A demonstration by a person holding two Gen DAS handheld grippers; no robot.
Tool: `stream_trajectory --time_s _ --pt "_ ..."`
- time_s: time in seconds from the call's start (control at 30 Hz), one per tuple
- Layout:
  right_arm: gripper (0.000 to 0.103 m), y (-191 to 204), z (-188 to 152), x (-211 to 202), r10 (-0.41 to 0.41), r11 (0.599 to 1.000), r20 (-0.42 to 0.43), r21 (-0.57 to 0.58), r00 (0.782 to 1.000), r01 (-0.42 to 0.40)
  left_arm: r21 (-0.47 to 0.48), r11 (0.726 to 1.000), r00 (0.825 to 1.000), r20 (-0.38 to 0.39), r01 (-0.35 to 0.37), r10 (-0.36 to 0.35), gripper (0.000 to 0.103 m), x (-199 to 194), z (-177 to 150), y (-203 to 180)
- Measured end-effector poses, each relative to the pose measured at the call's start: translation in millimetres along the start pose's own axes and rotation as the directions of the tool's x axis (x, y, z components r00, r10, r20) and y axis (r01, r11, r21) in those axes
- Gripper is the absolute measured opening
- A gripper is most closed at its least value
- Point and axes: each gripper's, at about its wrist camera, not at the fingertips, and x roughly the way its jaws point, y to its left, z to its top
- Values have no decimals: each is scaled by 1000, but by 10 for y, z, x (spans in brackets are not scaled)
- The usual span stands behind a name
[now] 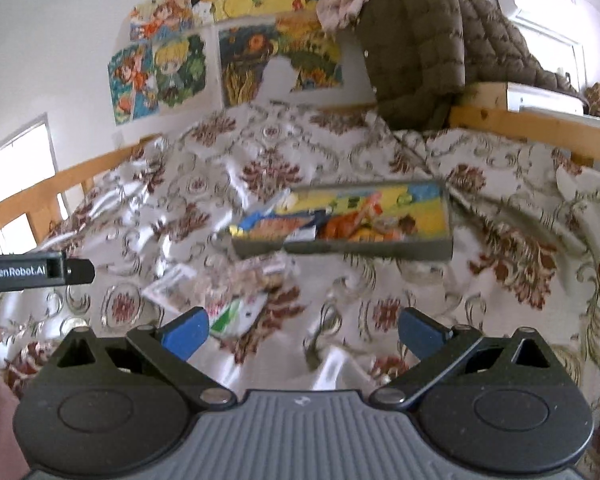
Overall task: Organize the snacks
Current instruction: 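Move both open tools back from the tray toward the remaining packets, then lower the right tool onto the clear granola bar while the left tool reaches the white packet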
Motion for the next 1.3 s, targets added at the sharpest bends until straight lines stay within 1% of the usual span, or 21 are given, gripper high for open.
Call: stream_trajectory --time_s 0.1,0.2,0.37,0.5,0.77,0.97,1.03,1.1,1.17,1.2,1.3 --pt "103 7 -38 3 -7 1000 -33 9 999 7 -11 1000 999 -29 -23 23 102 1 -44 -12" --pt "103 8 -67 36 -10 1000 -65 8 998 11 2 999 996 -75 -51 51 102 11 -99 -47" --pt "103 12 -80 118 -10 1000 -102 4 995 11 68 995 992 -92 -75 81 102 48 -119 -148" --pt "103 24 -91 145 -7 1000 -116 1 993 7 85 993 990 -108 -76 85 102 78 -119 -170" --pt "103 5 -99 210 -3 1000 -144 14 990 5 101 994 981 -184 -39 57 102 216 -93 -197" --pt "103 -16 -115 316 8 999 -180 35 984 -2 141 990 969 -244 -2 37 102 390 -45 -261" --pt "103 -20 -114 348 10 999 -183 39 983 -3 154 988 965 -262 15 26 102 464 -4 -283" --pt "103 -23 -103 388 11 999 -188 39 982 -3 168 985 957 -289 49 2 102 572 54 -317" --pt "103 -28 -97 445 5 999 -197 33 980 2 204 976 951 -310 78 -11 102 706 114 -367" --pt "103 -32 -91 480 1 1000 -203 30 979 5 230 970 950 -313 81 -5 102 784 142 -398" --pt "103 -35 -80 564 -2 1000 -215 27 977 8 290 955 953 -302 55 37 102 998 171 -472"
